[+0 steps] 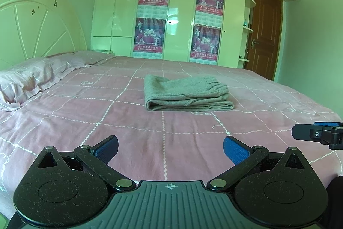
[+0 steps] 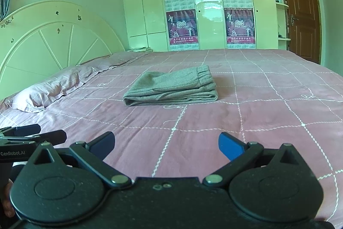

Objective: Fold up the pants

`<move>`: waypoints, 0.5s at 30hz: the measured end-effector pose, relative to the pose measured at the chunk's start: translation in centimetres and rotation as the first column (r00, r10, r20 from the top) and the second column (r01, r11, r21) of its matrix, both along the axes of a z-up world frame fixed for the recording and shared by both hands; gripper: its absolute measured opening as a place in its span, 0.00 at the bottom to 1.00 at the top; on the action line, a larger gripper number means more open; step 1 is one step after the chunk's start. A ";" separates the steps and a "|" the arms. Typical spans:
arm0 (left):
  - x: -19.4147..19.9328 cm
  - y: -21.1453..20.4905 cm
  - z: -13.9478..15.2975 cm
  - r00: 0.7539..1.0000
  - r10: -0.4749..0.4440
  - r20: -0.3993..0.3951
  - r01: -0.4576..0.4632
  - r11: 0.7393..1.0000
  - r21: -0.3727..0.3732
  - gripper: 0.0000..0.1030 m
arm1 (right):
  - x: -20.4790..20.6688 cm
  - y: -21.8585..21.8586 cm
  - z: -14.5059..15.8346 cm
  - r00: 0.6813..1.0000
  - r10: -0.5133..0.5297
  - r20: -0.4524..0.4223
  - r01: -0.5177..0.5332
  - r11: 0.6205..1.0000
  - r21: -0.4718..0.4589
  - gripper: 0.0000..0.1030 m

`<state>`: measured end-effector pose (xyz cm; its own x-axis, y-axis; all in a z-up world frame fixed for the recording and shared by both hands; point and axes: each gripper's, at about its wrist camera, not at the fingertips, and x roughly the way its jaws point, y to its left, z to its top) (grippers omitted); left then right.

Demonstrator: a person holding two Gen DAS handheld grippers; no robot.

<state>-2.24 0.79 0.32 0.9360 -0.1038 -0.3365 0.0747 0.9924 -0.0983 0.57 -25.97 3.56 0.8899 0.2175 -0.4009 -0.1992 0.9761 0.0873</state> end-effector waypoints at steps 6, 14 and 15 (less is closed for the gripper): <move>-0.1 0.0 0.1 1.000 -0.005 0.004 0.005 1.000 0.001 1.00 | 0.1 0.1 0.0 1.000 0.005 0.002 -0.005 1.000 -0.001 0.94; -0.2 0.1 0.1 1.000 -0.010 0.009 0.010 1.000 0.001 1.00 | 0.1 0.1 0.0 1.000 0.005 0.001 -0.005 1.000 -0.001 0.94; -0.2 0.1 0.1 1.000 -0.012 0.009 0.012 1.000 0.002 1.00 | 0.0 0.0 0.0 1.000 0.005 0.003 -0.005 1.000 -0.001 0.94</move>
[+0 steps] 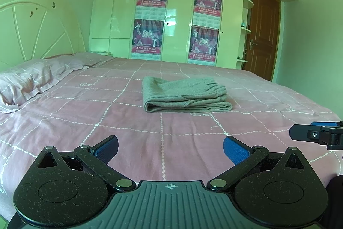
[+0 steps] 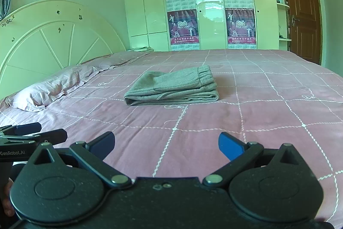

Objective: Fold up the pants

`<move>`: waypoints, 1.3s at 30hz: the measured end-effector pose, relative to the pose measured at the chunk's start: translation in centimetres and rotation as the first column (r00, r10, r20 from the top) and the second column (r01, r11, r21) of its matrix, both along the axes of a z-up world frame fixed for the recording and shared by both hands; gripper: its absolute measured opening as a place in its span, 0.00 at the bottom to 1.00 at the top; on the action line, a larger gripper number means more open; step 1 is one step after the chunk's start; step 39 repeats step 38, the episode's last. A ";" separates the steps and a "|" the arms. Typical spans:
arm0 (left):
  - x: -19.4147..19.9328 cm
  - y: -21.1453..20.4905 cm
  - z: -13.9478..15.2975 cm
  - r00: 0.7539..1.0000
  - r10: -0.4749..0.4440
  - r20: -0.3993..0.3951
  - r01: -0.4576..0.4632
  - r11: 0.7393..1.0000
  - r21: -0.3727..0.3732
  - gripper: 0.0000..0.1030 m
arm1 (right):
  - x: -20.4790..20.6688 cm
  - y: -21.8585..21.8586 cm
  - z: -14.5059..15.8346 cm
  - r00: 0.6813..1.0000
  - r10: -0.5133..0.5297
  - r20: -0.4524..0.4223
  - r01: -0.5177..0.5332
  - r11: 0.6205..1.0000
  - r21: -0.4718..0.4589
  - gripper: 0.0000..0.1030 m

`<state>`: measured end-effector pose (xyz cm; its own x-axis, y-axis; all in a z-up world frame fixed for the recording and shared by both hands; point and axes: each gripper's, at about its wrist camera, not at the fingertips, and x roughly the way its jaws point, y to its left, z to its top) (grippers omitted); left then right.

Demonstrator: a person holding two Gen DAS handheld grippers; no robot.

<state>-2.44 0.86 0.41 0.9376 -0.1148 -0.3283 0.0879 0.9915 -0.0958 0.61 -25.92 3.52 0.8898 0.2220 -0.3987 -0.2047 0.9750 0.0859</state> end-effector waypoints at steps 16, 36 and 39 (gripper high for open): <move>0.1 0.2 0.1 1.000 -0.008 0.005 0.008 1.000 -0.003 1.00 | 0.0 -0.1 0.0 1.000 -0.001 -0.001 0.001 1.000 0.001 0.94; -0.3 0.2 0.3 0.999 -0.026 0.031 0.026 1.000 -0.002 1.00 | -0.2 -0.2 0.1 1.000 0.000 0.011 0.000 1.000 -0.001 0.94; -0.2 0.2 0.3 0.999 -0.027 0.028 0.027 1.000 -0.004 1.00 | -0.2 -0.2 0.1 1.000 0.000 0.011 0.000 1.000 -0.002 0.94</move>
